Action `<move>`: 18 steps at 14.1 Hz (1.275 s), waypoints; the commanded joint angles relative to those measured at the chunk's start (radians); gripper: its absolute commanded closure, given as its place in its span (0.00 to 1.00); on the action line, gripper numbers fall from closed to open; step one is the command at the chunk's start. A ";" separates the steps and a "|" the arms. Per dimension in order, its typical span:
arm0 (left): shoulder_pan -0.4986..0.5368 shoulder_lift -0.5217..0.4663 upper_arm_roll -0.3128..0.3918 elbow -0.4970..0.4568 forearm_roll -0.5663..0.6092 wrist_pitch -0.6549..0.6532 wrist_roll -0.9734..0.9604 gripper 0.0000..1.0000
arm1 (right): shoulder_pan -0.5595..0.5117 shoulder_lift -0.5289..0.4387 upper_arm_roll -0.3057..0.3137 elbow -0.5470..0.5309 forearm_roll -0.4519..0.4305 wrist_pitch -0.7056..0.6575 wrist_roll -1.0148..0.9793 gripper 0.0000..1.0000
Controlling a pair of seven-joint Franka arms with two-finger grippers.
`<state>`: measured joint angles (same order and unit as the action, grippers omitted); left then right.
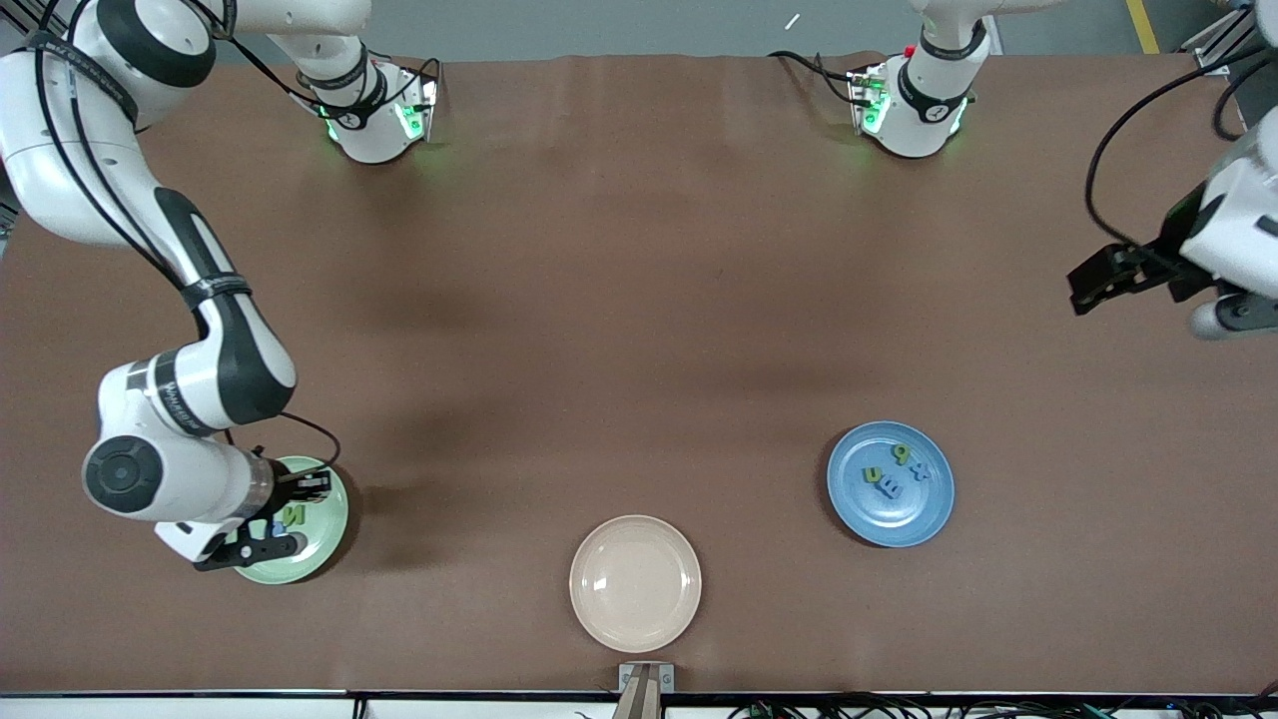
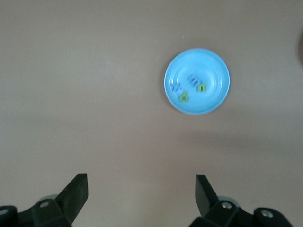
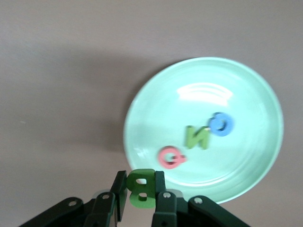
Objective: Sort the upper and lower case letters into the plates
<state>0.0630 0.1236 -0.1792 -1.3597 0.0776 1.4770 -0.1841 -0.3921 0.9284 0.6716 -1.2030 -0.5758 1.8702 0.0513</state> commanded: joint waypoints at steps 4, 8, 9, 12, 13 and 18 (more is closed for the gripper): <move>-0.077 -0.131 0.175 -0.150 -0.058 0.022 0.118 0.00 | -0.044 0.012 -0.111 -0.053 -0.007 0.165 -0.231 0.88; -0.077 -0.159 0.147 -0.186 -0.074 0.038 0.120 0.00 | -0.042 0.012 -0.155 -0.102 -0.010 0.257 -0.231 0.11; -0.077 -0.163 0.138 -0.199 -0.085 0.060 0.118 0.00 | -0.037 0.010 -0.155 -0.102 -0.010 0.257 -0.229 0.00; -0.075 -0.179 0.112 -0.237 -0.088 0.065 0.110 0.00 | -0.033 -0.008 -0.142 -0.095 -0.016 0.257 -0.251 0.00; -0.066 -0.188 0.084 -0.251 -0.088 0.069 0.104 0.00 | -0.039 -0.026 -0.133 -0.092 -0.016 0.259 -0.296 0.00; -0.071 -0.186 0.075 -0.251 -0.087 0.072 0.095 0.00 | -0.109 -0.153 -0.020 -0.081 -0.002 0.175 -0.259 0.00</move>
<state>-0.0136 -0.0281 -0.1002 -1.5789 0.0041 1.5353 -0.0841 -0.4562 0.8666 0.6044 -1.2391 -0.5885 2.1023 -0.2532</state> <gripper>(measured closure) 0.000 0.000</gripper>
